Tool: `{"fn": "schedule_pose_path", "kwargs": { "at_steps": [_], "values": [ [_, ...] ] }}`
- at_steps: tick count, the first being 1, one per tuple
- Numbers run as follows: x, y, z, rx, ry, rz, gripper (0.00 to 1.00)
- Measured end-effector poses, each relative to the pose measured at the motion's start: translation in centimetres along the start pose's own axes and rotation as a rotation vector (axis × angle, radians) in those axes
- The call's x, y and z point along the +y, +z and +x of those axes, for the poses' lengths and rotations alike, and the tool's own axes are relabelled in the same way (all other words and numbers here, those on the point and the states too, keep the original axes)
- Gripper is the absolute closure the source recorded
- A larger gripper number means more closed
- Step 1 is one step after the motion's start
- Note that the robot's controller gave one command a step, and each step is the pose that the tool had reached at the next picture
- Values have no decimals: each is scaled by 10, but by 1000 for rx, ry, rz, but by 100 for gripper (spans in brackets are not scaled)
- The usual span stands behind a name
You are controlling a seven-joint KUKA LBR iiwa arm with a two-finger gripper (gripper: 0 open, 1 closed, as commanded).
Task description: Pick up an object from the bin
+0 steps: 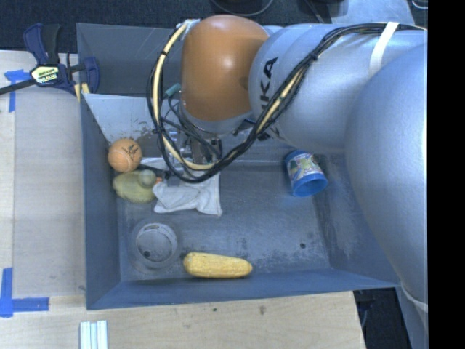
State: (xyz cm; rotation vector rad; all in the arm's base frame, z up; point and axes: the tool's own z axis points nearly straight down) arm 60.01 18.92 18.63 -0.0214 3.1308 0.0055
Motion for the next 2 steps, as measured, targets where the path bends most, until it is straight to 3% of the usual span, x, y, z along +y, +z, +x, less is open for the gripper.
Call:
{"fn": "schedule_pose_path", "kwargs": {
  "at_steps": [1,2],
  "values": [
    [17,-50,-3,-3,-9,-2,100],
    [10,-34,-2,-17,1,-6,100]
  ]
}}
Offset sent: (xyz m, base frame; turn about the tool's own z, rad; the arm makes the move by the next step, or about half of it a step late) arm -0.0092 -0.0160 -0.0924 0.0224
